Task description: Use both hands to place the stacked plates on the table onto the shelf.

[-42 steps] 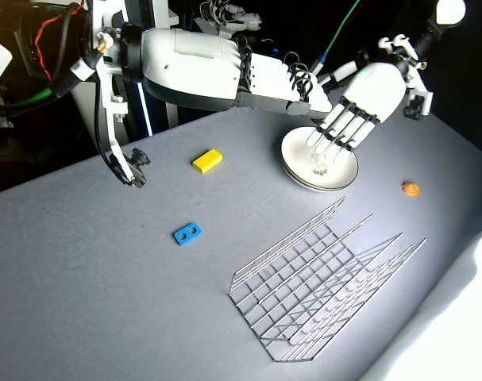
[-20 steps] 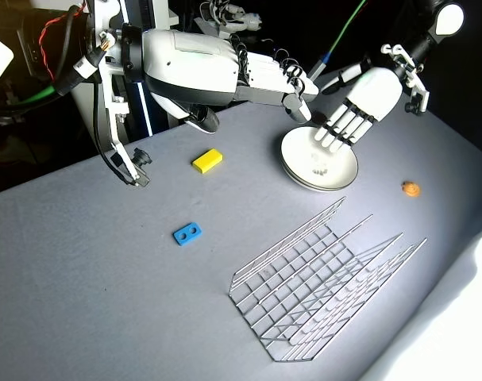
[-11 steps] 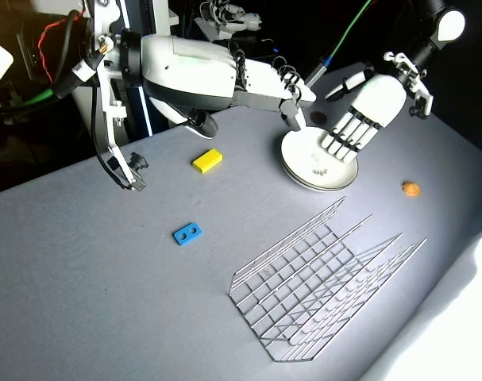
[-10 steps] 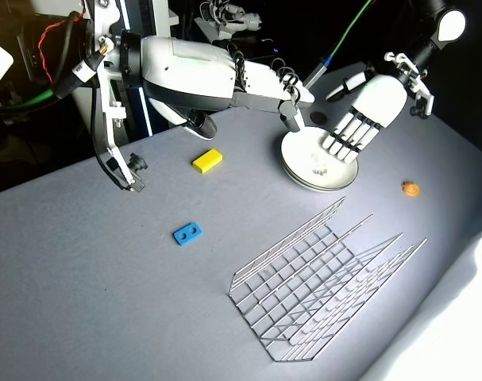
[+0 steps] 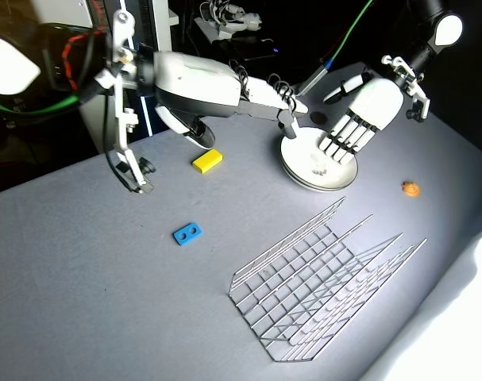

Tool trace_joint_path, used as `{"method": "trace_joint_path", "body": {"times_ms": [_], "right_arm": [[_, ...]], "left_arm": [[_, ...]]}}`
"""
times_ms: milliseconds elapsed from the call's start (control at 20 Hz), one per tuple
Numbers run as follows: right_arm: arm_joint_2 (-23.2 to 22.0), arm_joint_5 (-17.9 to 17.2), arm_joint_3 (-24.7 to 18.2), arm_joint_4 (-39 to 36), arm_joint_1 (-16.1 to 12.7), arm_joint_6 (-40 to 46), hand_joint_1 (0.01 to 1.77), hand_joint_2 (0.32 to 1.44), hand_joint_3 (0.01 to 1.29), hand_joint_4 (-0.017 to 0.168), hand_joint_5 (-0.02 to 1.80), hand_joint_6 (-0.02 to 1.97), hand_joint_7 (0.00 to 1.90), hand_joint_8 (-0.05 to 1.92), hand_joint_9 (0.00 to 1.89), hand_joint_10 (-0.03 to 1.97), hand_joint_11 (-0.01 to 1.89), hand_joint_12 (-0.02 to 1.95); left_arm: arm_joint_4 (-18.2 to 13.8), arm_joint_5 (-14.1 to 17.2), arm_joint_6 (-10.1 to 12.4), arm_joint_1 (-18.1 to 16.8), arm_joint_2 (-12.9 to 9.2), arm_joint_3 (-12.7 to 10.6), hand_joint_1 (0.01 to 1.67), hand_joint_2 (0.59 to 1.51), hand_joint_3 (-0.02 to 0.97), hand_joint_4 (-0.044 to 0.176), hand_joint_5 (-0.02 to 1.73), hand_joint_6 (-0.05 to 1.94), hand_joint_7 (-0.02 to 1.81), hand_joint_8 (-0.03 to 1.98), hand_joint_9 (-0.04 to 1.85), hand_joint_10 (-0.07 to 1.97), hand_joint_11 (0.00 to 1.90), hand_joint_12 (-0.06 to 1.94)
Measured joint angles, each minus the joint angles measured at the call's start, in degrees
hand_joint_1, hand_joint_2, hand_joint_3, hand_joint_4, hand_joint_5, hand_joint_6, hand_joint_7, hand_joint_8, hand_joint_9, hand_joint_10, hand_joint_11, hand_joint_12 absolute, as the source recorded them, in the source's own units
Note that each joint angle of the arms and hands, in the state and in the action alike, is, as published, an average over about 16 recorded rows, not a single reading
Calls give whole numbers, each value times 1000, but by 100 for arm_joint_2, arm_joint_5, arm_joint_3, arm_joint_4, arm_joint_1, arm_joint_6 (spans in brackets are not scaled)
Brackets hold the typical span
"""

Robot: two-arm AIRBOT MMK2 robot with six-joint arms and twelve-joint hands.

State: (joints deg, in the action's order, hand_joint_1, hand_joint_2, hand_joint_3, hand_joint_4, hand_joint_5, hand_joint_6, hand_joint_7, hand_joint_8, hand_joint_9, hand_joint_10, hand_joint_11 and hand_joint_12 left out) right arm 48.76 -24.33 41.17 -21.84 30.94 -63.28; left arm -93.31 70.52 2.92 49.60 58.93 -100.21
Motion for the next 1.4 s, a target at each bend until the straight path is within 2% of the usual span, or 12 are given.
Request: {"method": "trace_joint_path", "body": {"times_ms": [350,700,1400], "right_arm": [[769,400,398,18,-120,-287,1031,921,27,-2,21,19,18,11,12,6,22,671],[1528,649,903,34,-172,-473,1026,940,26,-2,24,19,19,11,20,7,21,683],[2875,973,2040,94,-181,-561,1056,978,27,-1,190,20,209,15,206,55,21,1067]], "left_arm": [[-91,-177,46,-211,60,323,14,1128,18,-4,4,-14,-7,-13,14,-5,15,0],[-156,-333,91,-422,115,597,14,1124,18,-4,5,-10,-9,-15,17,3,15,9],[-165,-381,116,-518,190,620,15,1126,18,-3,15,3,-10,-16,14,2,14,9]]}}
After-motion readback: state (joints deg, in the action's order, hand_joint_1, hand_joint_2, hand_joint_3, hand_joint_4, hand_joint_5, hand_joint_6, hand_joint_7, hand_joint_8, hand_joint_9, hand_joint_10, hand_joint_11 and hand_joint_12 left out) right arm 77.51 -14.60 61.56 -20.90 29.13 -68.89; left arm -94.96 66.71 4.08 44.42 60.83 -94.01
